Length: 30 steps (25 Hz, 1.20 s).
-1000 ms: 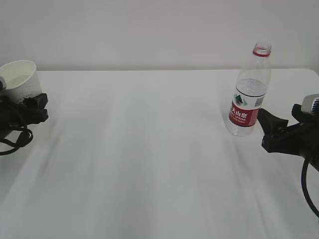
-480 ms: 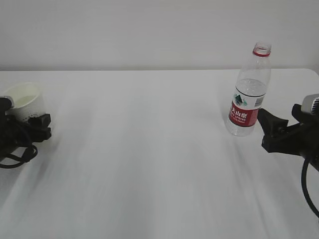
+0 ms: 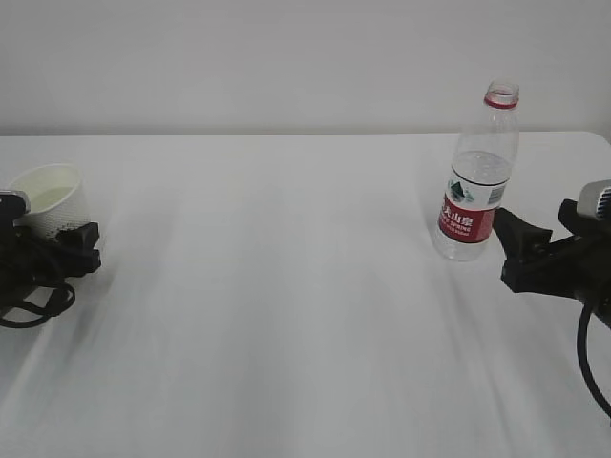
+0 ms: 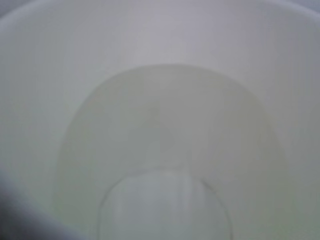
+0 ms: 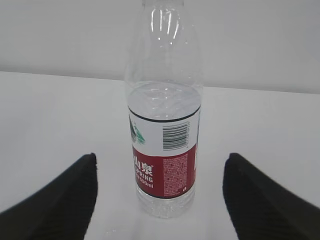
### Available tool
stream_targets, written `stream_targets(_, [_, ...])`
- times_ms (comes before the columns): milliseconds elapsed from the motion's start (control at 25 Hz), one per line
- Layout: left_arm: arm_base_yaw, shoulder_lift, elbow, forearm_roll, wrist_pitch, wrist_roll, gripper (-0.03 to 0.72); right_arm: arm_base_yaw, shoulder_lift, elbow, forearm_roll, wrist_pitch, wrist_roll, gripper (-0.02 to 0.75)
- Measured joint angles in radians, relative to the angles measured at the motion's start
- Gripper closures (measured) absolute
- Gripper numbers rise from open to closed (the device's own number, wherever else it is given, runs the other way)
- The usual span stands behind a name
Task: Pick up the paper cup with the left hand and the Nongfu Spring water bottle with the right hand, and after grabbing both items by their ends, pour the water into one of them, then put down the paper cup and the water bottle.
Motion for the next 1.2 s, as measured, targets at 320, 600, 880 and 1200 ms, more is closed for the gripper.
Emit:
stream_targets(320, [0.000, 0.001, 0.000, 0.000, 0.000, 0.000, 0.017, 0.000, 0.000, 0.000, 0.000, 0.000, 0.000, 0.145])
stream_targets(600, [0.000, 0.002, 0.015, 0.000, -0.001, 0.000, -0.002, 0.000, 0.000, 0.000, 0.000, 0.000, 0.000, 0.145])
stream_targets(880, [0.000, -0.040, 0.083, 0.000, -0.001, 0.000, -0.003, 0.000, 0.000, 0.000, -0.002, 0.000, 0.000, 0.146])
stream_targets(1200, [0.000, -0.102, 0.164, 0.000, -0.001, 0.000, -0.003, 0.000, 0.000, 0.000, -0.002, 0.000, 0.000, 0.145])
